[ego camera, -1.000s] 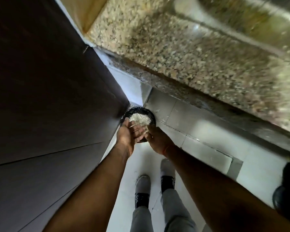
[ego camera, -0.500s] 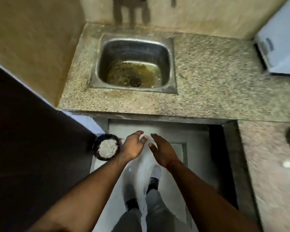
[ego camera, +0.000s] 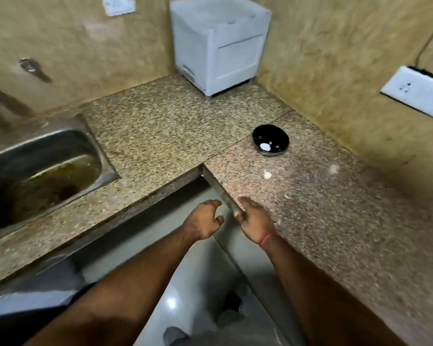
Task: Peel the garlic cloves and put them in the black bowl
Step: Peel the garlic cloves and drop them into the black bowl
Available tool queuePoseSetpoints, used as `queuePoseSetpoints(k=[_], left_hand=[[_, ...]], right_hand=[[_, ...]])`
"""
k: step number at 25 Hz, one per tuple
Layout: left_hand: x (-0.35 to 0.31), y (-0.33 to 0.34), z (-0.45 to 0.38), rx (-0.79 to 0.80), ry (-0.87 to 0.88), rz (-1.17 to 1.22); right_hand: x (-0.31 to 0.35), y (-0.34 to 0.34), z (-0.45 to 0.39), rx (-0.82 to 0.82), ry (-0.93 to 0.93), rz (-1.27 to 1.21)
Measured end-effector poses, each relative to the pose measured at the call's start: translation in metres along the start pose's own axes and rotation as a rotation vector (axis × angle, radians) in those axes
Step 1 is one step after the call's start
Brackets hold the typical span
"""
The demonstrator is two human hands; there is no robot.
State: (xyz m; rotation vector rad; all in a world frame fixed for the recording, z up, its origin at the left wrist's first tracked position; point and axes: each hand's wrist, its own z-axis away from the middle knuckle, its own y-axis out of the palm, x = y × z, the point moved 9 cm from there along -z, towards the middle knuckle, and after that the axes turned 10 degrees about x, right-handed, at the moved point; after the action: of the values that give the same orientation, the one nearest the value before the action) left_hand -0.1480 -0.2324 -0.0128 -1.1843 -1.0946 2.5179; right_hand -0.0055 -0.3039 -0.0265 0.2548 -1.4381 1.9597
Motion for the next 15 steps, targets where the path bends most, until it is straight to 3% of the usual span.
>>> queuePoseSetpoints(k=[6, 9, 15], left_hand=[[-0.093, 0.048, -0.099, 0.219, 0.124, -0.158], [-0.124, 0.064, -0.137, 0.307, 0.061, -0.212], [-0.131, 0.066, -0.180, 0.271, -0.030, -0.287]], right_hand=[[-0.111, -0.064, -0.011, -0.042, 0.165, -0.034], [-0.152, -0.090, -0.021, -0.058, 0.233, 0.033], [-0.172, -0.096, -0.058, -0.003, 0.248, 0.120]])
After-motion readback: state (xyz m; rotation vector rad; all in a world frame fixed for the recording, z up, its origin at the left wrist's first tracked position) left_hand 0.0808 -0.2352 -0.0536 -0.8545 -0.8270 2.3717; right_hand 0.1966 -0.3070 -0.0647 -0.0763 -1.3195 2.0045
